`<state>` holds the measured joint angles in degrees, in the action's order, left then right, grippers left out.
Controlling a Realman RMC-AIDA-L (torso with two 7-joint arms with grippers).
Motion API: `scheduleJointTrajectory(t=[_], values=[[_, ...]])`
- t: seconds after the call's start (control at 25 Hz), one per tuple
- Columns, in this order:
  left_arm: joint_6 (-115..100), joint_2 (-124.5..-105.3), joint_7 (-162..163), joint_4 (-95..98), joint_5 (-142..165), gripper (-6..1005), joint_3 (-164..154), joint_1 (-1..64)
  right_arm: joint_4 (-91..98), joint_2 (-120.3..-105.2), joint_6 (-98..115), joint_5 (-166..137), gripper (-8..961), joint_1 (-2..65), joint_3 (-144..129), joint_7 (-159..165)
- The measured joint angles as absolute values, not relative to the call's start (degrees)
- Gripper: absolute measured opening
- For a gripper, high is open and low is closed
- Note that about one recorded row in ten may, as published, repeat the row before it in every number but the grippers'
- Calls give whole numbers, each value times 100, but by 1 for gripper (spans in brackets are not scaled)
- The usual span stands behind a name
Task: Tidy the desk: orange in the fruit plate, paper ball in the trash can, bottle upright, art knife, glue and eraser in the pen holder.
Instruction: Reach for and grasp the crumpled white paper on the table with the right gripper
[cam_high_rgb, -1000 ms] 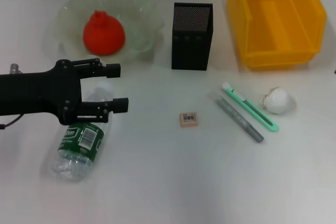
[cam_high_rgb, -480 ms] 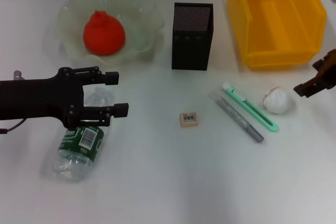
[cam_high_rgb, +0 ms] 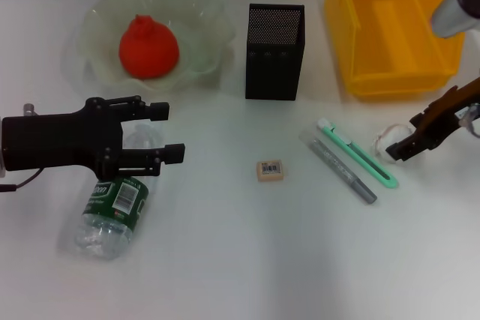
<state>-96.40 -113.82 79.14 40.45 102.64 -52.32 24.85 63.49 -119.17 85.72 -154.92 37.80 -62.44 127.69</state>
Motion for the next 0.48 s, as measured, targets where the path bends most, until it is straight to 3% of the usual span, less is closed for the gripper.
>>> scheduleJointTrajectory(t=[0.24,0.48], values=[[-9511,-11384,7902,4037,10266,794,-5228,2487,6033,-11918,8315,-15487,754,3858,-6256,12701],[-9459,-11399,7929,4069,10265,794,-5229,2497,6049,-11930,8304,-15486,671,3844,-6283,12641]])
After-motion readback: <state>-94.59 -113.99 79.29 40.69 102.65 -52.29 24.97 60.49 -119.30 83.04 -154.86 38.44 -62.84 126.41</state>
